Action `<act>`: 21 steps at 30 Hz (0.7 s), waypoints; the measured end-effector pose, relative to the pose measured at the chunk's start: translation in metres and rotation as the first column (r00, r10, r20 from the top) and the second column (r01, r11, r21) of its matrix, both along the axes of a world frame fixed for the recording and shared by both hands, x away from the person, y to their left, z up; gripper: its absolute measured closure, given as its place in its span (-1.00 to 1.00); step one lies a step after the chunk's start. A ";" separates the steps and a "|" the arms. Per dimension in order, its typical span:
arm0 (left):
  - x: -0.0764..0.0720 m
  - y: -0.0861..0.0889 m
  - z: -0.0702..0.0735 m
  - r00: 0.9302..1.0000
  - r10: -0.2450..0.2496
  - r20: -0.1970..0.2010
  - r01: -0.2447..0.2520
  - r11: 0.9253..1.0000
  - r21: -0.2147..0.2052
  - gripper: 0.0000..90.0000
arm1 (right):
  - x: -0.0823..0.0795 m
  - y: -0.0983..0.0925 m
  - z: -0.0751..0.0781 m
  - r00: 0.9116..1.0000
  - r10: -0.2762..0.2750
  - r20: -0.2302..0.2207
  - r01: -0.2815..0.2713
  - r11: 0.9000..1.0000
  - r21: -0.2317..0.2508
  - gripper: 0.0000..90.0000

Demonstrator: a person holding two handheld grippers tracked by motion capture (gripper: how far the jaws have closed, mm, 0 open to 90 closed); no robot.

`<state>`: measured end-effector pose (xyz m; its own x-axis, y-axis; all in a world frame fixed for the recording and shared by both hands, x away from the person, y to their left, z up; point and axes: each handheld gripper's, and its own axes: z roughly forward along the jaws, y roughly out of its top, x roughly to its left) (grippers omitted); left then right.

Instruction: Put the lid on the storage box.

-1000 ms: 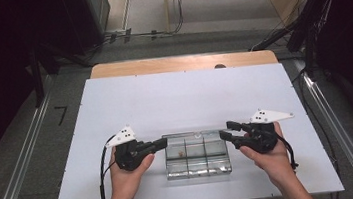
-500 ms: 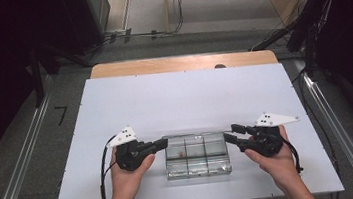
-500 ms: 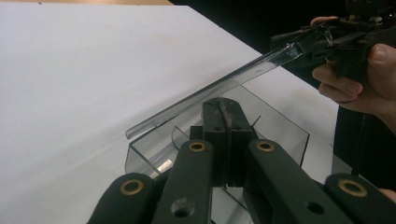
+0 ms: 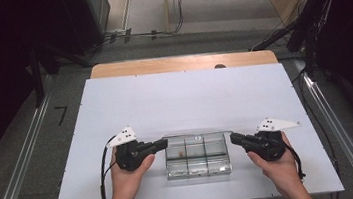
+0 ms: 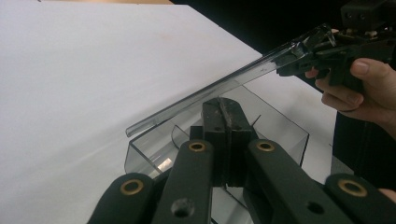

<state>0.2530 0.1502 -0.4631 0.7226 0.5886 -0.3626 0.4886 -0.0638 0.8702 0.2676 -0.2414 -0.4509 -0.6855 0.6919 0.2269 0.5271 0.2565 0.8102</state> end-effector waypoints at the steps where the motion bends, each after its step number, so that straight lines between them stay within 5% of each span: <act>1: 0.000 0.000 0.000 1.000 -0.001 -0.001 0.001 1.000 0.001 1.00 | 0.000 0.000 -0.001 1.000 -0.001 -0.005 0.001 1.000 -0.004 0.92; 21: -0.010 -0.002 -0.005 1.000 -0.026 -0.004 0.026 1.000 -0.006 1.00 | -0.005 0.005 0.000 0.997 0.080 0.010 -0.081 0.996 0.049 0.96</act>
<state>0.2426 0.1480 -0.4679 0.7363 0.5674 -0.3687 0.4900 -0.0712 0.8688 0.2629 -0.2359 -0.4512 -0.7404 0.6225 0.2536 0.4997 0.2573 0.8271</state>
